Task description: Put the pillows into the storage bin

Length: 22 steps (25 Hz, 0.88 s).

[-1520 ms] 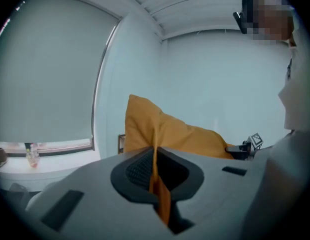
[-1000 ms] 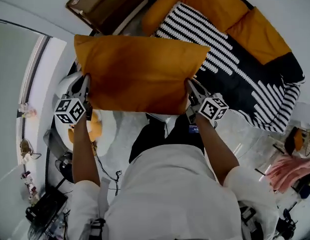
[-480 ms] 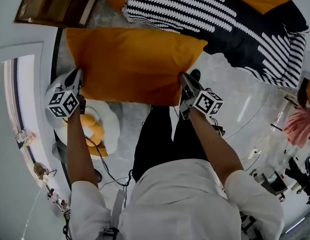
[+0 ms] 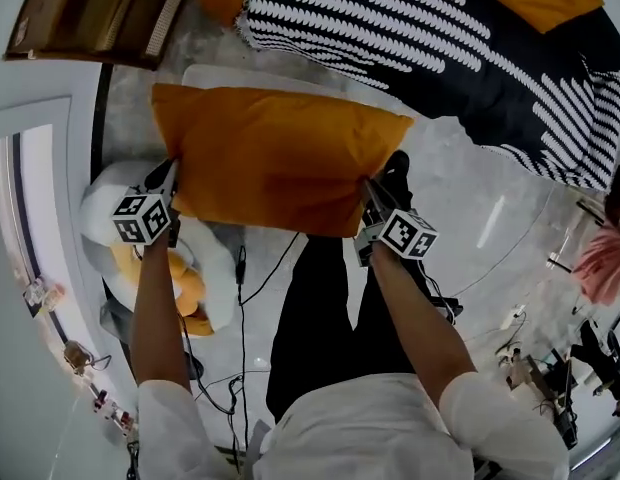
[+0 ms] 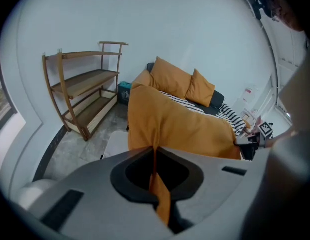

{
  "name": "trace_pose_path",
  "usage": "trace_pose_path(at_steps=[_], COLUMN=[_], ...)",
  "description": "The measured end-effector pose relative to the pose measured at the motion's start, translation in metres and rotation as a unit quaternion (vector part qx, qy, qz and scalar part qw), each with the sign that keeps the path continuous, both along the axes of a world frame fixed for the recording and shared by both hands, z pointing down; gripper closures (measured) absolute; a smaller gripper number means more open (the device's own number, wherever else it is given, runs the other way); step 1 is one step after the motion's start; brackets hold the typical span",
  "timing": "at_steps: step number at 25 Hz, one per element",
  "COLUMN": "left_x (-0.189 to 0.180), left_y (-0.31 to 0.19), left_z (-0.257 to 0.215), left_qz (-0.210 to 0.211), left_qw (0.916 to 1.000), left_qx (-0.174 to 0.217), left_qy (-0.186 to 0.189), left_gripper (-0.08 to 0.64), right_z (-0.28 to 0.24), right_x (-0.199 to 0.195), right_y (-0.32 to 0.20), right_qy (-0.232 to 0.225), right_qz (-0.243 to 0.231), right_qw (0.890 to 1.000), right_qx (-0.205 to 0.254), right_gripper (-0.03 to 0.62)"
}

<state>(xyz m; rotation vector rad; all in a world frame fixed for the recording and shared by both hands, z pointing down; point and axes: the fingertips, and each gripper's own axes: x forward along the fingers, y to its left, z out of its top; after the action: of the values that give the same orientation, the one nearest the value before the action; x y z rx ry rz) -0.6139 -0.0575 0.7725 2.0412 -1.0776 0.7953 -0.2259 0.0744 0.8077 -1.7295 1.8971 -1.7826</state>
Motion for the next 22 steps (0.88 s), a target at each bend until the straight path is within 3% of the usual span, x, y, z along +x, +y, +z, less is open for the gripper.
trace_pose_path(at_steps=[15, 18, 21, 22], left_x=[-0.022, -0.034, -0.035, -0.032], left_y=[-0.005, -0.003, 0.002, 0.005], left_z=[0.104, 0.12, 0.121, 0.116], left_qz=[0.012, -0.007, -0.021, -0.018], left_qw=[0.9959, 0.9929, 0.9937, 0.9946], left_qx=[-0.065, -0.059, -0.038, -0.03], left_qy=[-0.062, -0.103, -0.103, -0.097], left_gripper=[0.543, 0.46, 0.377, 0.37], right_z=[0.105, 0.122, 0.119, 0.113], right_x=[-0.029, -0.028, -0.025, -0.027], right_y=[0.012, 0.017, 0.009, 0.005], right_qy=[-0.004, 0.002, 0.026, 0.034], right_qz=[-0.001, 0.001, -0.009, -0.019], right_qw=[0.997, 0.995, 0.996, 0.996], right_qx=[-0.08, -0.102, -0.088, -0.076], right_gripper=[0.56, 0.557, 0.546, 0.508])
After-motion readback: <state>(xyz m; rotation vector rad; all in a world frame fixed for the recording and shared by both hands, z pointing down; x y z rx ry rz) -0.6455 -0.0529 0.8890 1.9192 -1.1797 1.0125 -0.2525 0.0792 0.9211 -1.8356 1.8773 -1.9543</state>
